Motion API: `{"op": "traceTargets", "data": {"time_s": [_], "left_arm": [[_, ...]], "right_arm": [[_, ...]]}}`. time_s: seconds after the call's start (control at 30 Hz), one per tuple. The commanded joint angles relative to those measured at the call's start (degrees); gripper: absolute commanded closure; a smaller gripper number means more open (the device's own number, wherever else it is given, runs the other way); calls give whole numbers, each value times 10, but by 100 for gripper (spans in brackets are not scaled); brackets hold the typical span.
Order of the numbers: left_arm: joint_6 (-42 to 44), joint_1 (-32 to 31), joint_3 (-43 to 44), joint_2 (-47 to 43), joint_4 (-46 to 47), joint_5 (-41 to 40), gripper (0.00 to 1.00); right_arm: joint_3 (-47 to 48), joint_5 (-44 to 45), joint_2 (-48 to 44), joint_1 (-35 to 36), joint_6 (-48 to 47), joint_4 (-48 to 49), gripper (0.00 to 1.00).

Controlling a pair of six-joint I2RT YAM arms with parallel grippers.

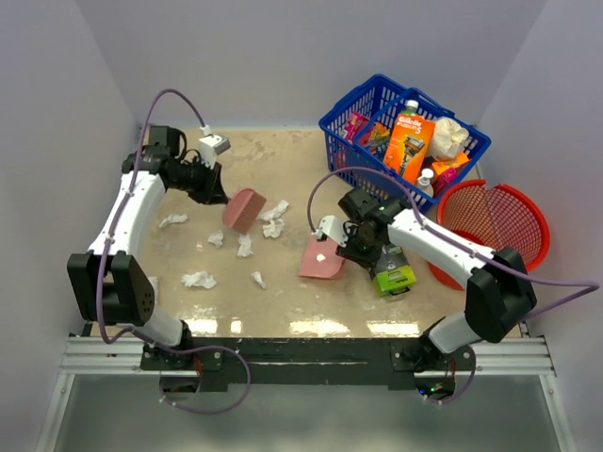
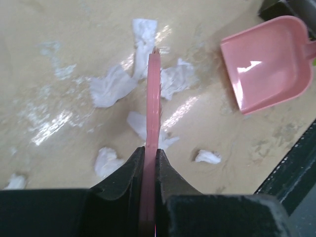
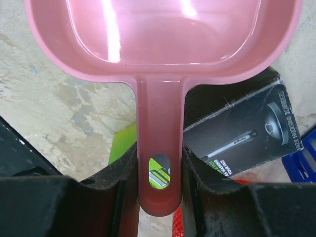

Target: Sweep away the paper scraps from the table

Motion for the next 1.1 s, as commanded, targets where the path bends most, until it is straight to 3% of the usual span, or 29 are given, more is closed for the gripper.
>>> {"op": "traceTargets", "data": {"time_s": [0.0, 0.27, 0.5, 0.83, 1.07], "left_arm": [[12, 6, 56, -36, -53, -157, 100], [22, 5, 107, -10, -97, -312, 100], [35, 4, 73, 21, -93, -422, 100], [0, -19, 42, 47, -125, -278, 100], [-15, -73, 23, 66, -134, -164, 100]], "right_arm": [[-19, 34, -13, 50, 13, 24, 100], [1, 20, 25, 98, 10, 12, 100], [18, 34, 43, 131, 36, 27, 100], [32, 34, 63, 145, 69, 33, 100], [45, 23, 87, 145, 105, 43, 100]]}}
